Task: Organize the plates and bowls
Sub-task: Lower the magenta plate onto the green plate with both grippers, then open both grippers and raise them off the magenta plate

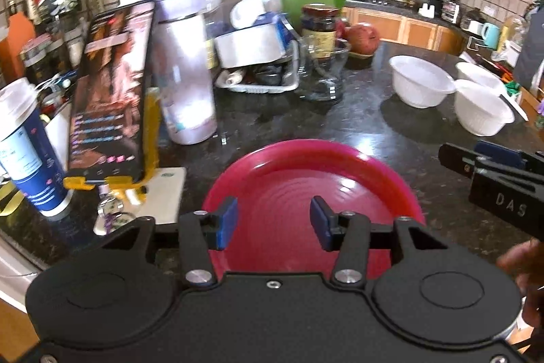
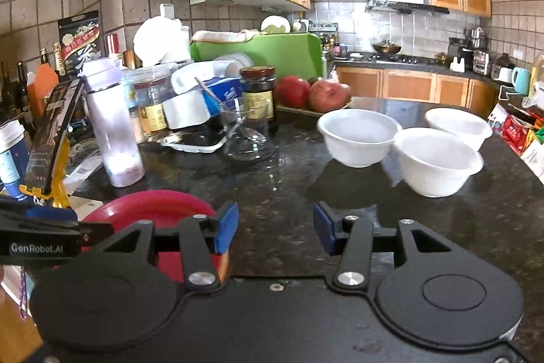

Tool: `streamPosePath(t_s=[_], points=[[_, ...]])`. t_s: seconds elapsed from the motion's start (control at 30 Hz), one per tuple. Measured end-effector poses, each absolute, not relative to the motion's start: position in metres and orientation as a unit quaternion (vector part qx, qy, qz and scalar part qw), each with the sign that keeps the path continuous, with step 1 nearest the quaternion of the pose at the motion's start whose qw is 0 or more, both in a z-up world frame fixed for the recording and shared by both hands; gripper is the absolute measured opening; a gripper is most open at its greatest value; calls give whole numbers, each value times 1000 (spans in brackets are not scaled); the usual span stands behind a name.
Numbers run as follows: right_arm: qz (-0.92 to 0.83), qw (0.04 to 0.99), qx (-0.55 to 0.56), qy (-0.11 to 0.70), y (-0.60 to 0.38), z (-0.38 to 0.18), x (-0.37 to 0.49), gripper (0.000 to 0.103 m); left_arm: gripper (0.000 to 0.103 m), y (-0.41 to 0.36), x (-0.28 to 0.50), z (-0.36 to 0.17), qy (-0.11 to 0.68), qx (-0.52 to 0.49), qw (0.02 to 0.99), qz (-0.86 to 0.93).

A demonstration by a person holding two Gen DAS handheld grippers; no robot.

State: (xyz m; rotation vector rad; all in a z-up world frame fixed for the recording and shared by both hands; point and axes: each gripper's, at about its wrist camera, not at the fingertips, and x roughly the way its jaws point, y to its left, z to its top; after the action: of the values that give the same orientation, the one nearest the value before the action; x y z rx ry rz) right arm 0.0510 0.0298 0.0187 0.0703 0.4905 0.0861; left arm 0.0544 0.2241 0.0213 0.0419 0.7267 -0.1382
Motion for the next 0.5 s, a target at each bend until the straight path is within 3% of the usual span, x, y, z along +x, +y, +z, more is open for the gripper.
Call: streamPosePath(t_s=[0.1, 0.5], points=[[35, 970, 44, 238, 12, 21, 44, 60, 64, 212, 55, 24, 353, 18, 932, -78], [18, 961, 62, 270, -98, 27, 39, 75, 66, 132, 69, 34, 362, 34, 925, -108]])
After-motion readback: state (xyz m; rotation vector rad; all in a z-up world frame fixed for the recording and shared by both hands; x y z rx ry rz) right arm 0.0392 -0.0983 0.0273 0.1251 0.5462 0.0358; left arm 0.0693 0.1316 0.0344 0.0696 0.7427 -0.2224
